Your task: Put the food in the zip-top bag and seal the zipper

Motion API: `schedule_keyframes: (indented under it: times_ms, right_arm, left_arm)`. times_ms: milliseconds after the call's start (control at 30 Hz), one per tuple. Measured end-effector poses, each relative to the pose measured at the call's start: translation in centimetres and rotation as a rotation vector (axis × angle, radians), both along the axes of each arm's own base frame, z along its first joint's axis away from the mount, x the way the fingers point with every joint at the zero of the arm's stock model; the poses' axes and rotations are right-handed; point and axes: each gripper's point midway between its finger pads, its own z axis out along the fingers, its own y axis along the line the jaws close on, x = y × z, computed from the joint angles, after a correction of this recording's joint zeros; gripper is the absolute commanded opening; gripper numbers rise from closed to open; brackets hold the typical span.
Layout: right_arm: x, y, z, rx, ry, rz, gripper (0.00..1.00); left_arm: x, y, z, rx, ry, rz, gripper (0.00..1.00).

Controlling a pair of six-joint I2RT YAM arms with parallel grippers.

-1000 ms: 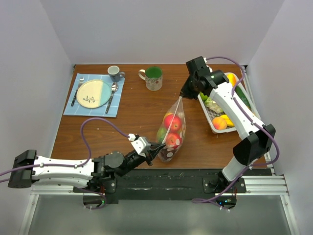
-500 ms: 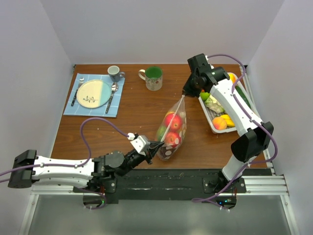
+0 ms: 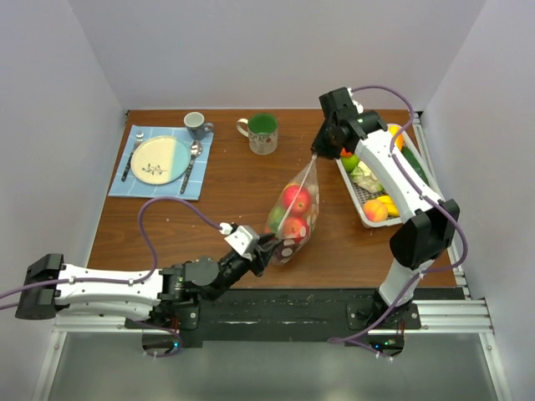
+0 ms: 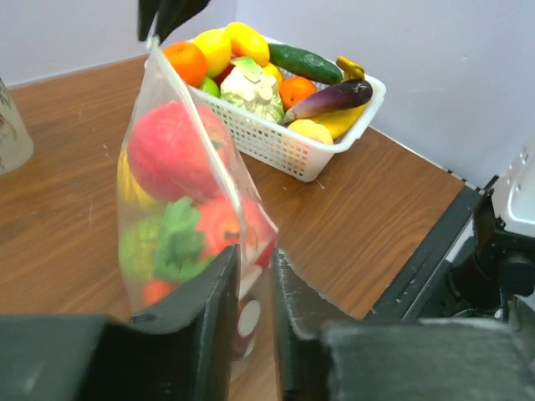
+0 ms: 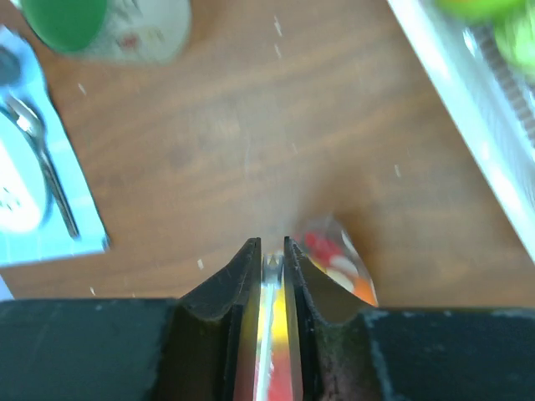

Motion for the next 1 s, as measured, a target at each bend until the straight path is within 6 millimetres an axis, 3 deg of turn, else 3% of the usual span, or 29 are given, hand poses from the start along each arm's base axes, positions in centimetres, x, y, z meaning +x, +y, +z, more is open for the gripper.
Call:
schedule_keyframes:
  times_ms: [33, 67, 100, 167, 233, 267, 400, 533, 667, 900, 1000]
  right_arm:
    - [0.5, -0.1, 0.0, 0.003, -0.010, -0.006, 0.40]
    - [1.6, -0.2, 0.0, 0.008, -0.032, -0.012, 0.51]
    - [2.8, -0.2, 0.1, 0.016, -0.057, -0.017, 0.55]
    - [4.4, -0.4, 0.2, 0.023, -0.090, -0.020, 0.69]
    - [5.6, -0.3, 0.5, 0.029, -0.119, -0.010, 0.80]
    - [6.0, -0.1, 0.7, 0.034, -0.134, 0.000, 0.98]
    - [6.8, 0.8, 2.2, 0.049, -0.188, 0.057, 0.99]
    - [6.8, 0.8, 4.1, 0.018, -0.238, 0.104, 0.99]
    - [4.4, -1.0, 5.8, -0.039, -0.271, 0.123, 0.99]
    - [-4.7, -5.2, 7.3, -0.064, -0.360, 0.131, 0.99]
    - [-7.4, -6.3, 7.0, -0.063, -0.389, 0.129, 0.99]
  left_arm:
    - [-0.1, 0.1, 0.1, 0.003, 0.001, 0.004, 0.66]
    - [-0.1, 0.4, 0.3, -0.005, 0.010, 0.012, 0.82]
    - [0.1, 0.8, 0.6, -0.013, 0.024, 0.038, 0.88]
    - [1.1, 2.0, 1.2, -0.019, 0.061, 0.125, 0.95]
    - [2.5, 3.3, 2.1, -0.032, 0.125, 0.228, 0.96]
    - [3.3, 3.9, 2.6, -0.044, 0.159, 0.277, 1.00]
    - [7.2, 7.7, 4.1, -0.079, 0.267, 0.476, 1.00]
    - [7.8, 8.8, 4.1, -0.066, 0.319, 0.521, 1.00]
    - [8.2, 7.5, 3.4, -0.018, 0.372, 0.483, 1.00]
    - [8.9, 4.6, -1.0, 0.111, 0.478, 0.385, 1.00]
    - [8.6, 3.7, -3.0, 0.168, 0.512, 0.360, 1.00]
